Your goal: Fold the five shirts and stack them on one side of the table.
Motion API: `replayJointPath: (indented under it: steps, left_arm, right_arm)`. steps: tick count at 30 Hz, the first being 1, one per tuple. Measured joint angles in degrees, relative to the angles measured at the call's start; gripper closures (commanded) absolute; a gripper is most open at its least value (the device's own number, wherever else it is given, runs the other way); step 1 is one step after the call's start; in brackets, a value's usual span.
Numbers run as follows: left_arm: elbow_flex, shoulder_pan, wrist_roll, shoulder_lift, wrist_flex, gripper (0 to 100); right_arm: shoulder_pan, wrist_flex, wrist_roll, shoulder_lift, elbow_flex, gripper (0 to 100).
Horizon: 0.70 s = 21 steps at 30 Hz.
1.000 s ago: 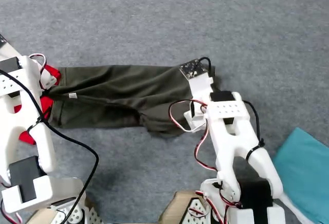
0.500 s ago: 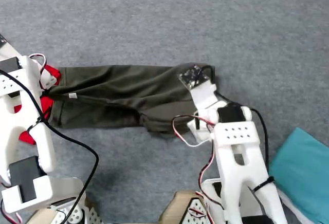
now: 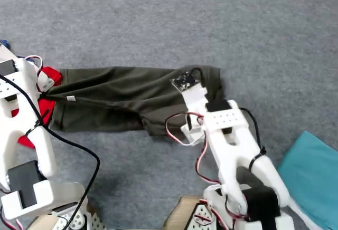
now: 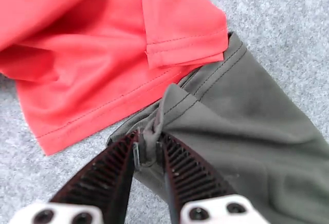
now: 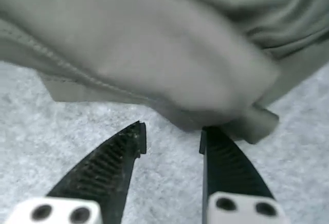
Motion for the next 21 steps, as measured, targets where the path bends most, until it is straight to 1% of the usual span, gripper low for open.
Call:
replayJointPath:
  steps: [3,7,9,21]
  left_arm:
    - [0.0,0.0,0.0,0.0,0.0,98]
    - [0.0,0.0,0.0,0.0,0.0,98]
    - [0.0,0.0,0.0,0.0,0.0,98]
    - [0.0,0.0,0.0,0.0,0.0,98]
  right_arm:
    - [0.7,-0.18,-0.09,0.62,-0.62,82.6]
    - [0.62,-0.35,-0.09,0.7,-0.7,94.2]
    - [0.62,-0.35,-0.09,0.7,-0.7,97.6]
    - [0.7,-0.53,-0.09,0.97,-0.7,98.0]
